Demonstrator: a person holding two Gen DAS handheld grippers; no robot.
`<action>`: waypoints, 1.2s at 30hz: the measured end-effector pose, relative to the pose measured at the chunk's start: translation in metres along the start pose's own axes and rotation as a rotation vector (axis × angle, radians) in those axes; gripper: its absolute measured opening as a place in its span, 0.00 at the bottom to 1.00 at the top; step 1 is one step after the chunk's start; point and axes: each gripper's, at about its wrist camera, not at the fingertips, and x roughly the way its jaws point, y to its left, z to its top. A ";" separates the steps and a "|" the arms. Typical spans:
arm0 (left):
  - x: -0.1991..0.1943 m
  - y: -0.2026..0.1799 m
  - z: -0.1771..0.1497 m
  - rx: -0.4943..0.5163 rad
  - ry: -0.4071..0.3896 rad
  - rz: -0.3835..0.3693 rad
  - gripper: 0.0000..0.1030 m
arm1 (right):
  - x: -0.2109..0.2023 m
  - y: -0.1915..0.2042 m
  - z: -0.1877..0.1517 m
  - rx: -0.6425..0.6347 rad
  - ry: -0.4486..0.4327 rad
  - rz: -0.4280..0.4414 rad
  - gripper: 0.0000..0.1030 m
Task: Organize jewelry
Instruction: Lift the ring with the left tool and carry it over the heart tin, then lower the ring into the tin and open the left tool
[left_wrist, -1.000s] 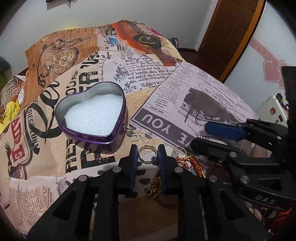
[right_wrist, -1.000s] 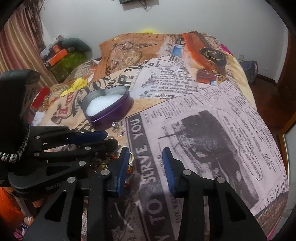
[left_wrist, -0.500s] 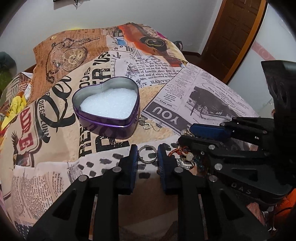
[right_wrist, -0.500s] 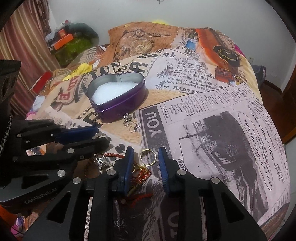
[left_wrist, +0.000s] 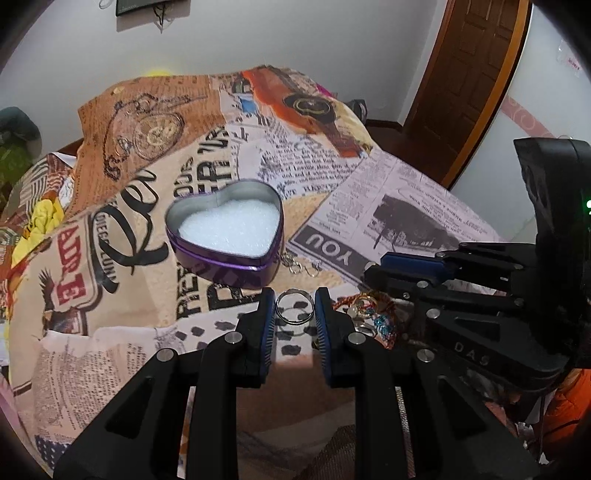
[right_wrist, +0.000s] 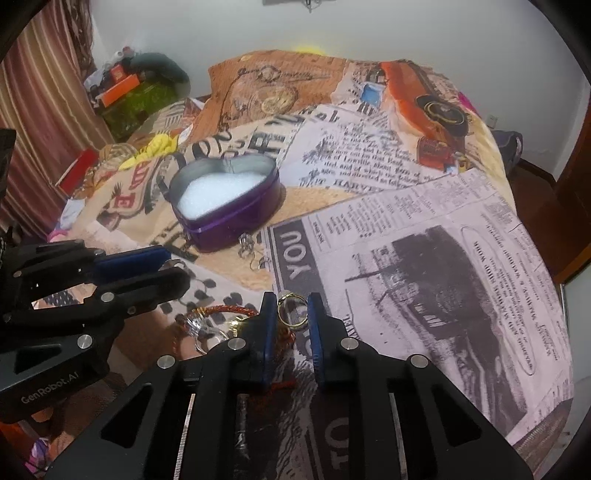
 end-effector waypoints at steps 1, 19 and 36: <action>-0.003 0.001 0.001 -0.001 -0.008 0.001 0.20 | -0.004 0.000 0.002 -0.001 -0.012 -0.003 0.15; -0.049 0.032 0.025 -0.050 -0.168 0.068 0.20 | -0.046 0.031 0.048 -0.049 -0.201 0.001 0.15; -0.023 0.066 0.048 -0.092 -0.174 0.108 0.20 | -0.004 0.036 0.075 -0.074 -0.163 0.062 0.15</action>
